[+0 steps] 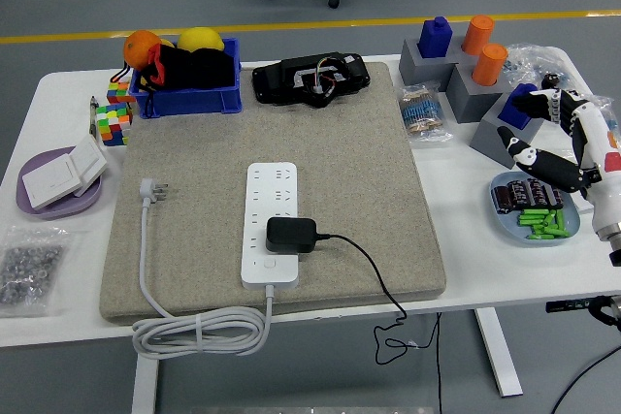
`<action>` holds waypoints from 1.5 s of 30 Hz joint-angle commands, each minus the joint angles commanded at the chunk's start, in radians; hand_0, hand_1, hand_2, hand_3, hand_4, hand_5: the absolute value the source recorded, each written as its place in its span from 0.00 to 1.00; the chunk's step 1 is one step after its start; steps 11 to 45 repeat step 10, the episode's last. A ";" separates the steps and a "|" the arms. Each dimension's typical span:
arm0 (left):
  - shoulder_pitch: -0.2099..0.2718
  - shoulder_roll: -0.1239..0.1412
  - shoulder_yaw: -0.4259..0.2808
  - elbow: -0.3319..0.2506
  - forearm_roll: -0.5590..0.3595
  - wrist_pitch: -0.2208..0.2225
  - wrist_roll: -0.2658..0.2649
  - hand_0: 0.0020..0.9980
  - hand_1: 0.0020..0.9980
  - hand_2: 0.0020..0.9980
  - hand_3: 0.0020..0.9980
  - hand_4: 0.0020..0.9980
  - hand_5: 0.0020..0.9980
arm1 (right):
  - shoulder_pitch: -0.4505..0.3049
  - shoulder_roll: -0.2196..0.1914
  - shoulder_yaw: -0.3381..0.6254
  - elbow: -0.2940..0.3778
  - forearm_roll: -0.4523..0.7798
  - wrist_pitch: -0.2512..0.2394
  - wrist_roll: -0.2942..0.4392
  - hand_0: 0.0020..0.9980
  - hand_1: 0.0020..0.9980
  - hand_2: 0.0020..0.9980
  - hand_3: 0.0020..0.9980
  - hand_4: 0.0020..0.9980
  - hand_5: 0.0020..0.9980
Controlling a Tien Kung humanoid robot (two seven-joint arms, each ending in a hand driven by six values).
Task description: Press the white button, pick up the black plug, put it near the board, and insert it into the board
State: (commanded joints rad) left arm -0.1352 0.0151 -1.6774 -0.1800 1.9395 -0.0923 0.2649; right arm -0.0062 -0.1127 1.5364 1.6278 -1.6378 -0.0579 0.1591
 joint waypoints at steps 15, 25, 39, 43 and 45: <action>0.002 -0.003 -0.003 0.000 -0.002 0.000 0.002 0.82 0.79 0.74 0.79 0.57 0.48 | 0.000 0.003 0.004 0.001 0.001 0.000 0.001 0.71 0.65 0.62 0.61 0.79 0.19; 0.002 -0.003 -0.003 0.000 -0.002 0.000 0.002 0.82 0.79 0.74 0.79 0.57 0.48 | 0.000 0.003 0.004 0.001 0.001 0.000 0.001 0.71 0.65 0.62 0.61 0.79 0.19; 0.002 -0.003 -0.003 0.000 -0.002 0.000 0.002 0.82 0.79 0.74 0.79 0.57 0.48 | 0.000 0.003 0.004 0.001 0.001 0.000 0.001 0.71 0.65 0.62 0.61 0.79 0.19; 0.002 -0.003 -0.003 0.000 -0.002 0.000 0.002 0.82 0.79 0.74 0.79 0.57 0.48 | 0.000 0.003 0.004 0.001 0.001 0.000 0.001 0.71 0.65 0.62 0.61 0.79 0.19; 0.002 -0.003 -0.003 0.000 -0.002 0.000 0.002 0.82 0.79 0.74 0.79 0.57 0.48 | 0.000 0.003 0.004 0.001 0.001 0.000 0.001 0.71 0.65 0.62 0.61 0.79 0.19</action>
